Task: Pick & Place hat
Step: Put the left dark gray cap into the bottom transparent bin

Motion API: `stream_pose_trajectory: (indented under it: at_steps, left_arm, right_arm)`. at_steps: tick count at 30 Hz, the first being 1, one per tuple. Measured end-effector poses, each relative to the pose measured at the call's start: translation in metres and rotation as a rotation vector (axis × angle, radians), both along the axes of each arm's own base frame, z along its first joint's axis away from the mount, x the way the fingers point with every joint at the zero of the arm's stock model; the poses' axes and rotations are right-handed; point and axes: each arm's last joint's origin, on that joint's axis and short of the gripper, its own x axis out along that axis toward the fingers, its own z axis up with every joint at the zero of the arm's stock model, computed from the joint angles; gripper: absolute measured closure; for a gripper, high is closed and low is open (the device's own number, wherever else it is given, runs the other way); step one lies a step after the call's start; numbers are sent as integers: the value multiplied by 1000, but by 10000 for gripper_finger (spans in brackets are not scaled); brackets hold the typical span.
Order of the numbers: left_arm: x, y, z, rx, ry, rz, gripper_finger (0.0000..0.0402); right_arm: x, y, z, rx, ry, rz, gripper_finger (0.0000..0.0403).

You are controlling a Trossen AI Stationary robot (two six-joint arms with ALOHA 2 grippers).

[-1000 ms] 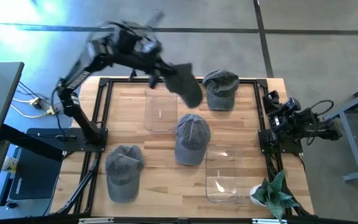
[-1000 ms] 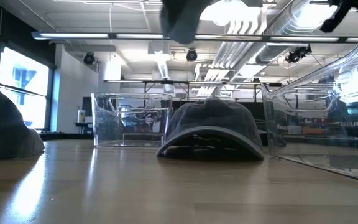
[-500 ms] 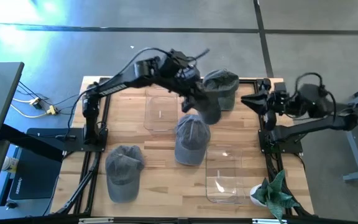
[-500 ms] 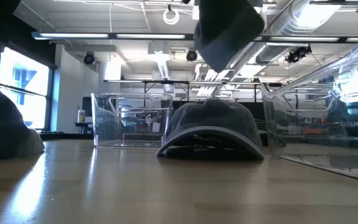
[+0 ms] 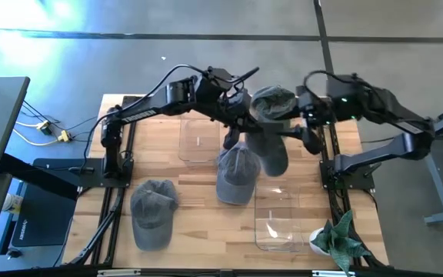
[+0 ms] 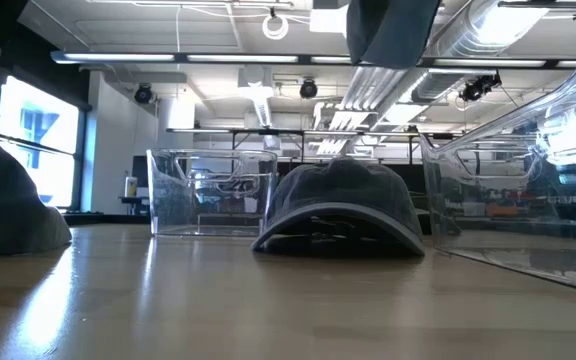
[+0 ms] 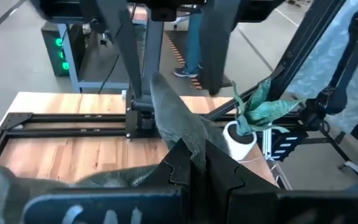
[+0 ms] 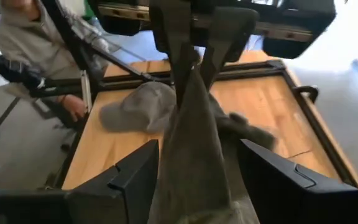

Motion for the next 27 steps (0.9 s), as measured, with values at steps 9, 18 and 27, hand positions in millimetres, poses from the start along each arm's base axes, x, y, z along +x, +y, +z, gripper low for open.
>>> stream_pose_trajectory:
  at_steps: [9, 18, 27]
  left_arm:
    - [0, 0, -1, 16, 7, 40, 390]
    - [0, 0, 0, 10, -6, 14, 385]
    - [-2, 6, 3, 0, -42, -135, 240]
  right_arm:
    - [38, -5, -10, 115, 62, 172, 213]
    - [33, -1, -9, 134, 76, 154, 390]
    - [0, 14, 11, 198, -52, 468, 391]
